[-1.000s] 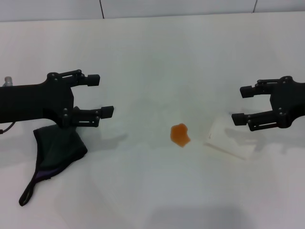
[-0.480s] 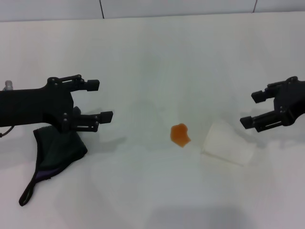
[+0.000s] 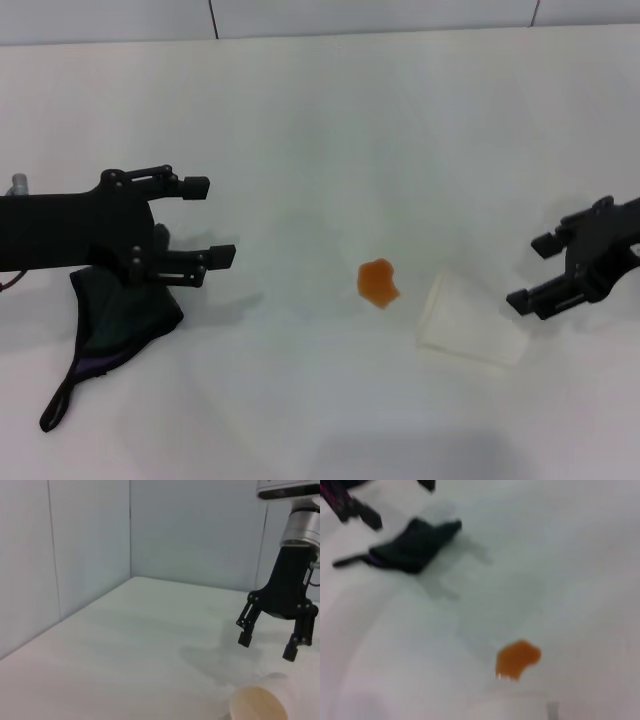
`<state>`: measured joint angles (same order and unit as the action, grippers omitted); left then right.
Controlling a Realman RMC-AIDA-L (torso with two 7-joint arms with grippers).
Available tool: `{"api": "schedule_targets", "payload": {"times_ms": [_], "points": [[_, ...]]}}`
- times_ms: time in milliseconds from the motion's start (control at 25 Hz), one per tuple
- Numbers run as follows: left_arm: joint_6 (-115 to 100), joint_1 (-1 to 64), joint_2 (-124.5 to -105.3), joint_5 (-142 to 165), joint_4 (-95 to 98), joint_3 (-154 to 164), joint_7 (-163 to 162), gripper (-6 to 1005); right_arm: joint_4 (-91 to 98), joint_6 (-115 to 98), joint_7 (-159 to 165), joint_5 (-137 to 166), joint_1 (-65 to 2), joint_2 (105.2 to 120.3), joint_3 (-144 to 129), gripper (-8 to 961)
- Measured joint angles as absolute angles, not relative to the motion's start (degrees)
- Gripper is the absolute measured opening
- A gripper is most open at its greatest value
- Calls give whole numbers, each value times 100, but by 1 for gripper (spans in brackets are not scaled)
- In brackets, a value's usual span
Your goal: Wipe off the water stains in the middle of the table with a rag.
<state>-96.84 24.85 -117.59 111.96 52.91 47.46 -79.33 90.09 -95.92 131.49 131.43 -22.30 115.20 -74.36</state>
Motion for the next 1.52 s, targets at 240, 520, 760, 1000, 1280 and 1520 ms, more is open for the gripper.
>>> {"api": "schedule_targets", "payload": {"times_ms": [240, 520, 760, 1000, 1280, 1520], "points": [[-9686, 2494, -11759, 11205, 5291, 4746, -7901, 879, 9046, -9715, 13618, 13765, -2414, 11530, -7937, 808], [-9662, 2498, -11759, 11206, 5291, 4746, -7887, 879, 9106, -9764, 13756, 13858, -2466, 11532, -8118, 805], [-9652, 2525, -11759, 11206, 5282, 4746, -7884, 880, 9270, -9809, 13912, 13720, -2465, 11541, -8283, 802], [-9662, 2540, -11760, 11206, 5278, 4746, -7852, 880, 9218, -9539, 13982, 13718, -2434, 11549, -8659, 799], [-9668, 2559, -11760, 11206, 5284, 4746, -7831, 879, 9120, -9348, 14024, 13774, -2550, 11549, -8775, 796], [-9652, 2560, -11760, 11205, 5282, 4746, -7826, 879, 9098, -9276, 14034, 13778, -2603, 11549, -8785, 793]]}}
